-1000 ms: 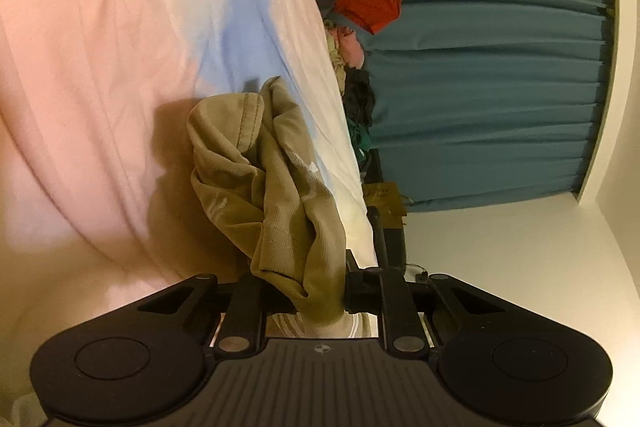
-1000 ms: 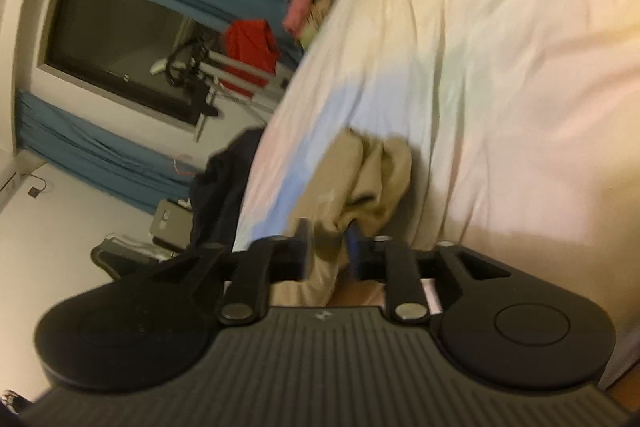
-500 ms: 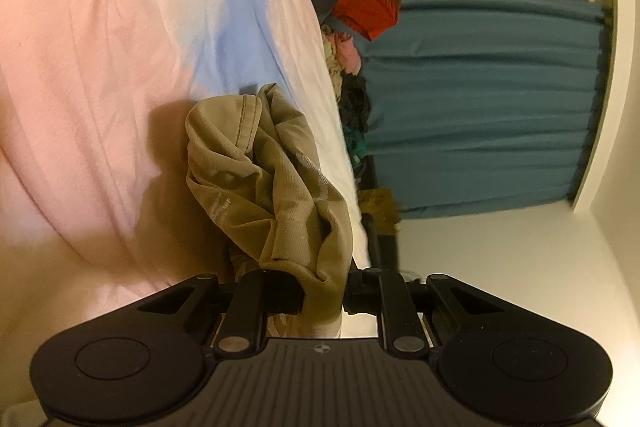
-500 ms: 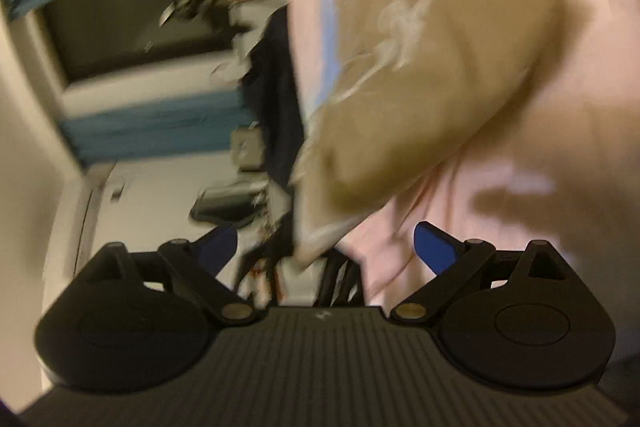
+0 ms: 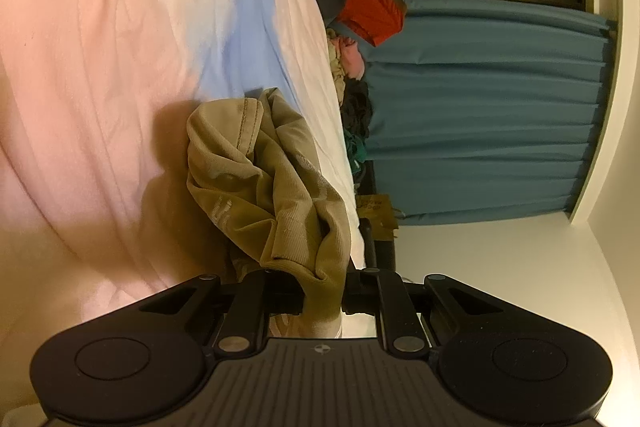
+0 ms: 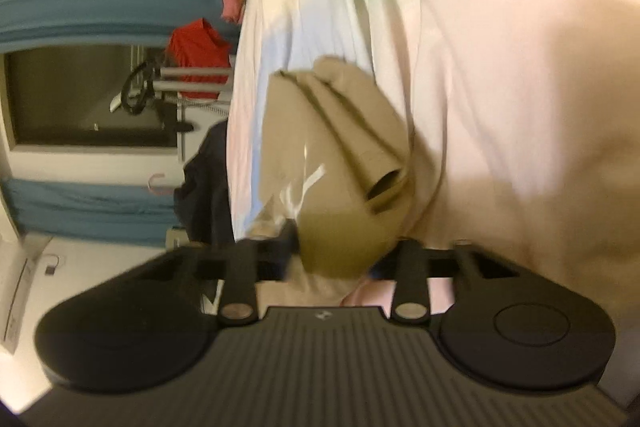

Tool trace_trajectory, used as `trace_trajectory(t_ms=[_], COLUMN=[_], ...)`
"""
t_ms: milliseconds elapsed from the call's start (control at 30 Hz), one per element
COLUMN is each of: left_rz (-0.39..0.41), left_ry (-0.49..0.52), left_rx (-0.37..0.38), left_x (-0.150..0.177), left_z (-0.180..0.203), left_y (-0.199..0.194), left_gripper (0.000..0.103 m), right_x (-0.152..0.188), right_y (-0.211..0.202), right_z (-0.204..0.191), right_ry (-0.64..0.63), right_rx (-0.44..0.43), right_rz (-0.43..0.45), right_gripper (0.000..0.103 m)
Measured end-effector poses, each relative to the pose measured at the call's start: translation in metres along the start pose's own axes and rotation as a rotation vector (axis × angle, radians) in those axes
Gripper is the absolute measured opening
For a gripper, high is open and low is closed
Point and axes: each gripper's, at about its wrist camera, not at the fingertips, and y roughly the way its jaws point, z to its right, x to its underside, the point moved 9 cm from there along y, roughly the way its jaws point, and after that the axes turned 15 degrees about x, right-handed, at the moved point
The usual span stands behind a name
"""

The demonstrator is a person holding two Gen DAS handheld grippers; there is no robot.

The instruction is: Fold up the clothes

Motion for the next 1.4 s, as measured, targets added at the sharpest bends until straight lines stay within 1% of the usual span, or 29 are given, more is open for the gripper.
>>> trace_trajectory(t_ms=[67,133,167,200,233,300,400,533,600,667,767,833,867,900,933,1000,1067,1100,1133,1167,1200,1233,1267,1300,1333,1400], left_rz=[-0.005,-0.015,-0.018,-0.016,-0.027,-0.073,-0.148,-0.254,-0.315,-0.364,-0.438,-0.475,-0.484,-0.494,-0.503,-0.495,-0.490,-0.482,-0.474,-0.474,-0.474,-0.486,-0.499,-0.528,-0.557,-0.611], left_ry=[0.011,-0.009,-0.054,-0.142,-0.197,-0.186,-0.147,-0.140,-0.117,-0.091,-0.025,0.027,0.057,0.091,0.125,0.191,0.282,0.313,0.344,0.372,0.399,0.428,0.457,0.478,0.496,0.524], left_rx=[-0.004,0.017,0.031,0.061,0.081,0.062,0.061,0.008,-0.028,-0.059,-0.116,-0.132,-0.130,-0.114,-0.096,-0.065,-0.044,-0.035,-0.026,-0.026,-0.028,-0.042,-0.058,-0.097,-0.140,-0.237], left_x=[0.002,0.000,0.001,0.004,0.006,0.013,0.030,0.060,0.073,0.083,0.100,0.114,0.117,0.123,0.129,0.142,0.147,0.152,0.157,0.162,0.167,0.173,0.178,0.183,0.189,0.198], left_z=[0.004,0.013,0.017,0.022,0.028,0.049,0.082,0.103,0.108,0.110,0.112,0.120,0.126,0.133,0.141,0.153,0.162,0.161,0.159,0.149,0.137,0.117,0.096,0.063,0.040,-0.008], left_y=[-0.001,0.002,0.000,-0.004,-0.004,-0.002,0.009,0.050,0.085,0.124,0.202,0.252,0.279,0.308,0.337,0.379,0.417,0.429,0.440,0.445,0.449,0.449,0.448,0.445,0.438,0.416], left_gripper=[0.016,0.016,0.016,0.016,0.016,0.016,0.016,0.016,0.016,0.016,0.016,0.016,0.016,0.016,0.016,0.016,0.016,0.016,0.017,0.017,0.017,0.017,0.017,0.017,0.017,0.016], right_x=[-0.002,-0.001,0.000,0.000,-0.001,-0.004,-0.014,-0.052,-0.080,-0.114,-0.174,-0.220,-0.243,-0.265,-0.284,-0.321,-0.346,-0.358,-0.364,-0.369,-0.367,-0.366,-0.362,-0.358,-0.352,-0.335], right_y=[-0.008,-0.024,-0.035,-0.049,-0.063,-0.091,-0.131,-0.168,-0.178,-0.178,-0.170,-0.165,-0.162,-0.161,-0.165,-0.174,-0.177,-0.177,-0.172,-0.165,-0.155,-0.143,-0.125,-0.107,-0.088,-0.067], right_z=[-0.006,-0.020,-0.027,-0.033,-0.039,-0.049,-0.055,-0.055,-0.053,-0.048,-0.047,-0.060,-0.067,-0.075,-0.086,-0.108,-0.120,-0.125,-0.120,-0.114,-0.100,-0.086,-0.070,-0.051,-0.027,0.017], right_ry=[-0.012,-0.043,-0.058,-0.069,-0.078,-0.086,-0.101,-0.089,-0.078,-0.056,-0.032,-0.044,-0.050,-0.057,-0.068,-0.094,-0.147,-0.174,-0.200,-0.229,-0.276,-0.319,-0.348,-0.373,-0.374,-0.334], right_rx=[-0.025,-0.045,-0.057,-0.075,-0.093,-0.107,-0.103,-0.086,-0.074,-0.047,0.019,0.052,0.069,0.080,0.065,0.037,0.022,0.018,0.033,0.053,0.094,0.137,0.189,0.239,0.277,0.321], right_rz=[0.038,0.070,0.084,0.096,0.107,0.124,0.156,0.207,0.237,0.263,0.308,0.364,0.392,0.425,0.475,0.573,0.656,0.693,0.712,0.729,0.738,0.741,0.722,0.697,0.650,0.560], right_gripper=[0.018,0.017,0.017,0.017,0.017,0.017,0.017,0.017,0.017,0.017,0.017,0.017,0.017,0.017,0.017,0.016,0.016,0.016,0.016,0.016,0.016,0.016,0.016,0.016,0.017,0.017])
